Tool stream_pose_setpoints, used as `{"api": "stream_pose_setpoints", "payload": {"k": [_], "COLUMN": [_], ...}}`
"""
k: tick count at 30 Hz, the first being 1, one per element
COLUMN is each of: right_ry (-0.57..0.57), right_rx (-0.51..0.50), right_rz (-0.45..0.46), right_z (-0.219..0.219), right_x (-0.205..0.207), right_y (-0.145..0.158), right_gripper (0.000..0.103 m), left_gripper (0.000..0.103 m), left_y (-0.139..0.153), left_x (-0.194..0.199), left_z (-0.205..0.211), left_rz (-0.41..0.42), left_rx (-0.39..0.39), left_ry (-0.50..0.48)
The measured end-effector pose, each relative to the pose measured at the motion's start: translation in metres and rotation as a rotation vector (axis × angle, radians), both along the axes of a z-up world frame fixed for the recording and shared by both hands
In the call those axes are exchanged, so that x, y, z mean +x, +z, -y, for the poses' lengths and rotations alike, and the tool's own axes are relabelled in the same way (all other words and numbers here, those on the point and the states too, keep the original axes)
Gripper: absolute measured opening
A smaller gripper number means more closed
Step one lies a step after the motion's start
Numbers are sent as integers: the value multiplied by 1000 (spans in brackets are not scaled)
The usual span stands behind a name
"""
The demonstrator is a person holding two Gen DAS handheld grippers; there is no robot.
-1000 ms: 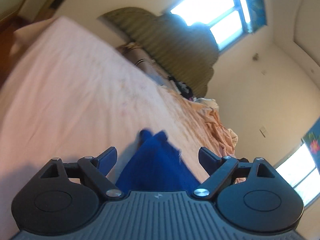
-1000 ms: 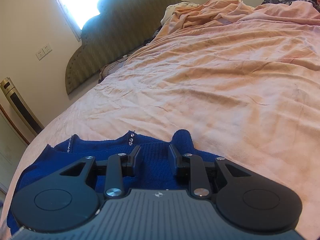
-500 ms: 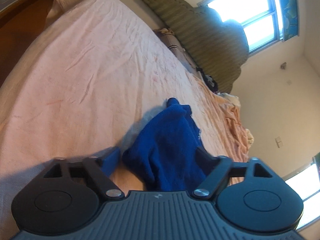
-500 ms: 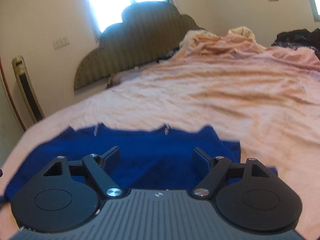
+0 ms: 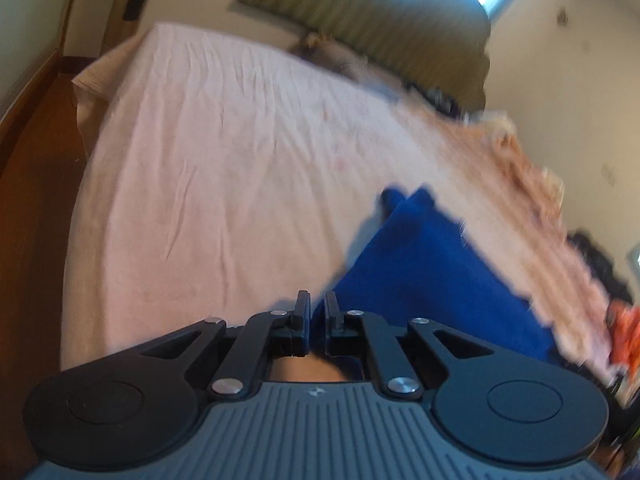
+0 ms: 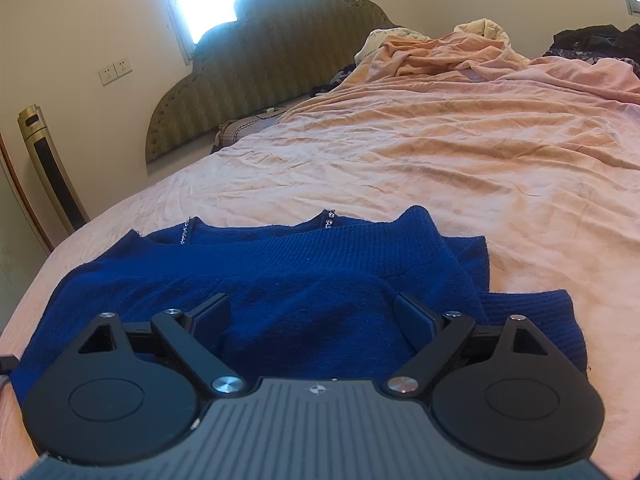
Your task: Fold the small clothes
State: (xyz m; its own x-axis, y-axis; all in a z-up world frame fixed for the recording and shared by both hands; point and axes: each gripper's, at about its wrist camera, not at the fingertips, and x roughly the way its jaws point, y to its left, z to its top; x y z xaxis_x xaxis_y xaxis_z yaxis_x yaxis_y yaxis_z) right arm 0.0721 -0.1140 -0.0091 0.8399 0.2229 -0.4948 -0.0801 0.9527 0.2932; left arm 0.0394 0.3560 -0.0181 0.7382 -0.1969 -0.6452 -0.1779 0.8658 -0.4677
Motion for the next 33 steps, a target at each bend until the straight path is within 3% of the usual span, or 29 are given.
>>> {"api": "stream_pose_setpoints", "payload": {"k": [2, 4, 5, 6, 7, 8, 22, 33], "right_ry": [1, 0, 0, 1, 2, 3, -1, -2], "right_rx": [1, 9, 11, 11, 9, 6, 13, 16], "right_rz": [1, 3, 3, 2, 2, 1, 7, 9], "right_z": [0, 0, 0, 0, -1, -1, 0, 2], "right_x": [-1, 0, 0, 0, 0, 0, -2, -3], "right_y": [0, 0, 0, 0, 0, 0, 1, 1], "right_gripper": [91, 91, 91, 91, 92, 92, 92, 92], "left_gripper": [11, 25, 42, 68, 87, 90, 92, 100], "left_y": [-3, 0, 3, 7, 11, 15, 11, 10], "left_x": [-7, -18, -26, -35, -43, -50, -31, -28], "left_z": [-3, -4, -3, -1, 3, 7, 50, 61], "left_rz": [20, 9, 12, 21, 32, 49, 2, 10], "left_rx": [-20, -51, -61, -66, -66, -68, 20, 61], "left_ry": [14, 46, 61, 78, 90, 98, 132, 136]}}
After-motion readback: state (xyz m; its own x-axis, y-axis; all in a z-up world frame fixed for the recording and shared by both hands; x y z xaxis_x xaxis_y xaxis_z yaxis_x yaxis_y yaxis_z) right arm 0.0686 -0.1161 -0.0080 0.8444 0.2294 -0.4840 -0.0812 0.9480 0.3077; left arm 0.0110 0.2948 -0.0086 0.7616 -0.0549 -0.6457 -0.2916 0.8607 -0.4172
